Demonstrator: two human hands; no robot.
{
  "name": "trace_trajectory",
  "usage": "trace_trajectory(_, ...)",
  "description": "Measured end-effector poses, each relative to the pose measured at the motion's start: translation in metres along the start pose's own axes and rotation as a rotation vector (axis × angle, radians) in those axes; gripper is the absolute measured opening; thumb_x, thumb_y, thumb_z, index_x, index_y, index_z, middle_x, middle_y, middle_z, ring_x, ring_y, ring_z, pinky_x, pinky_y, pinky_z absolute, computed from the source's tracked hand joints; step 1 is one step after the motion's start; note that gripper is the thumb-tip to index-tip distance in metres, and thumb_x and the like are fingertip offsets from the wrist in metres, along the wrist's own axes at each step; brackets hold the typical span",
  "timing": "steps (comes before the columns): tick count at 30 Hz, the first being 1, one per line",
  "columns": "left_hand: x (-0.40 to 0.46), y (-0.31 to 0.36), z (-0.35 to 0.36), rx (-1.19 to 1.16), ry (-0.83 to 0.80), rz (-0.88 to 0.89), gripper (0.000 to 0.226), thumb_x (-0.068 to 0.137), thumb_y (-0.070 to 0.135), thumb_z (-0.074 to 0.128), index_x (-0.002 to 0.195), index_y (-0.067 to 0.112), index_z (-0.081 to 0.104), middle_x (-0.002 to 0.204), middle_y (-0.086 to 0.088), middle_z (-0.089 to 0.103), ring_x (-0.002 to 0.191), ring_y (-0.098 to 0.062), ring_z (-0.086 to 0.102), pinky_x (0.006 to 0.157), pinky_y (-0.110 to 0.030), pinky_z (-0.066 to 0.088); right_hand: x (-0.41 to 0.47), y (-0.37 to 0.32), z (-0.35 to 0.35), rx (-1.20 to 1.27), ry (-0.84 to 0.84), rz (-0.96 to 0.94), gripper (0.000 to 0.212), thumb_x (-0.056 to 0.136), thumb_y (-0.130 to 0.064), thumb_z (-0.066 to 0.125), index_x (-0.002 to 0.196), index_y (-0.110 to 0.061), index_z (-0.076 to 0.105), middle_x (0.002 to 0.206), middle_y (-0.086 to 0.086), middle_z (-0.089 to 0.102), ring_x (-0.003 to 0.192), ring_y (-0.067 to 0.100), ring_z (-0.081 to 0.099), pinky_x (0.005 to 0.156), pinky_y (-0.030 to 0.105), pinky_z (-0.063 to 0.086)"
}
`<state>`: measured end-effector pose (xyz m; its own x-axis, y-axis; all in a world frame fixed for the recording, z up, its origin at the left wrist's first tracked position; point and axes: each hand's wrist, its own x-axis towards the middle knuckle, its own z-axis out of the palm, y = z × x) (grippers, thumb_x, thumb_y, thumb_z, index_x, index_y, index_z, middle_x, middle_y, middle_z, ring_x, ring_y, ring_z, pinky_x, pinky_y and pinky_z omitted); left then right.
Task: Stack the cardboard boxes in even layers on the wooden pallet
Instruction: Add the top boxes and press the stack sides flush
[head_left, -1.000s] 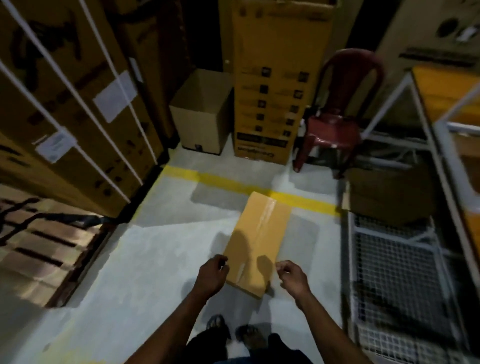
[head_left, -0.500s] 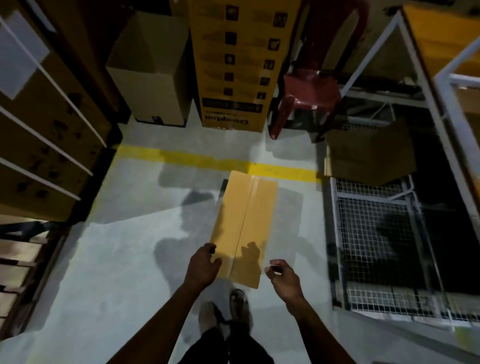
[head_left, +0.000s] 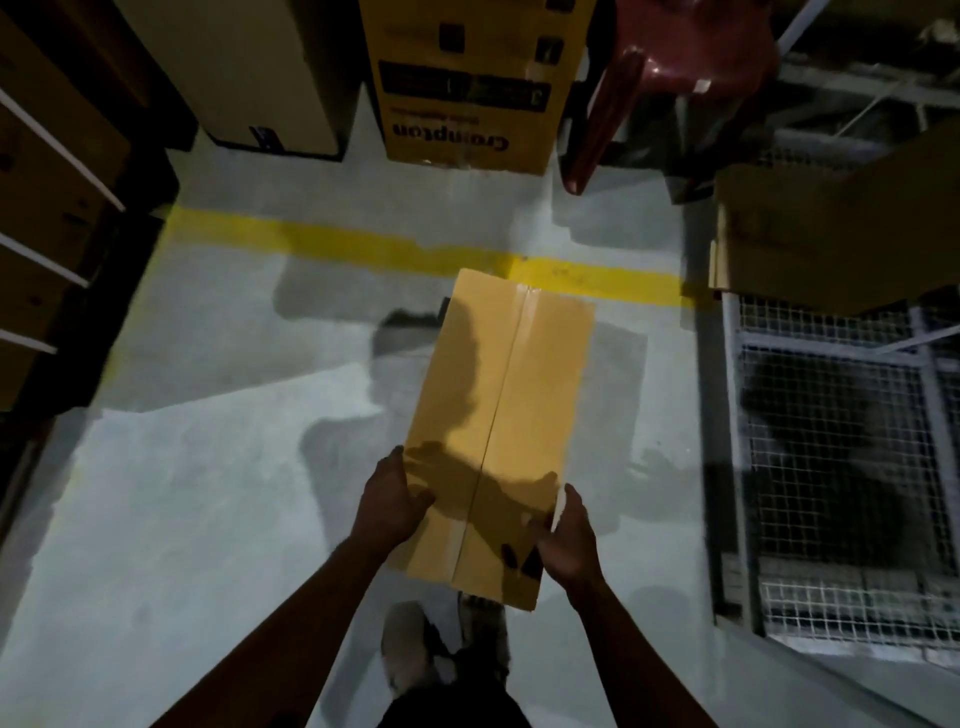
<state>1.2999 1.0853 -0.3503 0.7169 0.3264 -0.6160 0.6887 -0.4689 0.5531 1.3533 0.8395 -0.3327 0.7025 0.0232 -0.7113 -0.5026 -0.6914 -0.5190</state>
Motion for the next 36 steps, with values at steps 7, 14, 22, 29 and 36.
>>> trace_trajectory(7,0.088,-0.026,0.027,-0.115,-0.048,-0.043,0.107,0.075,0.062,0.082,0.157,0.019,0.029,0.136,-0.008,0.060,0.114,-0.031,0.065,0.082,-0.035,0.060,0.087,0.048,0.026,0.168,0.016,-0.048,0.095,0.085,-0.055,0.076,0.158,-0.029,0.023,0.158,0.000,0.041,0.144,0.025,0.042,0.118,0.045,0.039)
trace_trajectory(14,0.099,-0.024,0.028,-0.237,-0.059,-0.048,0.100,0.079,0.062,0.082,0.156,0.035,0.025,0.140,-0.003,0.058,0.119,-0.029,0.060,0.097,-0.045,0.055,0.102,0.053,0.033,0.260,-0.047,-0.132,0.087,0.087,-0.041,0.071,0.155,-0.045,0.017,0.155,-0.008,0.037,0.143,0.022,0.038,0.121,0.052,0.034)
trace_trajectory(22,0.014,0.004,-0.017,-0.283,-0.048,-0.036,0.104,0.067,0.081,0.070,0.155,0.047,0.024,0.139,0.001,0.061,0.118,-0.032,0.063,0.098,-0.050,0.056,0.020,0.022,-0.004,0.204,-0.053,-0.167,0.086,0.089,-0.040,0.060,0.161,-0.033,0.014,0.160,-0.005,0.034,0.146,0.023,0.036,0.122,0.053,0.032)
trace_trajectory(29,-0.103,0.050,-0.091,-0.346,0.056,-0.025,0.097,0.079,0.062,0.079,0.157,0.045,0.023,0.144,0.003,0.056,0.123,-0.028,0.058,0.103,-0.049,0.052,-0.084,-0.040,-0.060,0.169,-0.102,-0.196,0.073,0.102,-0.022,0.059,0.156,-0.049,0.018,0.158,-0.013,0.039,0.144,0.019,0.040,0.121,0.049,0.034)
trace_trajectory(36,-0.223,0.088,-0.163,-0.362,0.199,0.010,0.086,0.087,0.053,0.077,0.154,0.047,0.024,0.145,0.006,0.055,0.128,-0.030,0.057,0.100,-0.043,0.051,-0.179,-0.111,-0.101,0.160,-0.158,-0.336,0.068,0.099,-0.025,0.059,0.154,-0.050,0.026,0.154,-0.018,0.044,0.140,0.015,0.046,0.118,0.048,0.039)
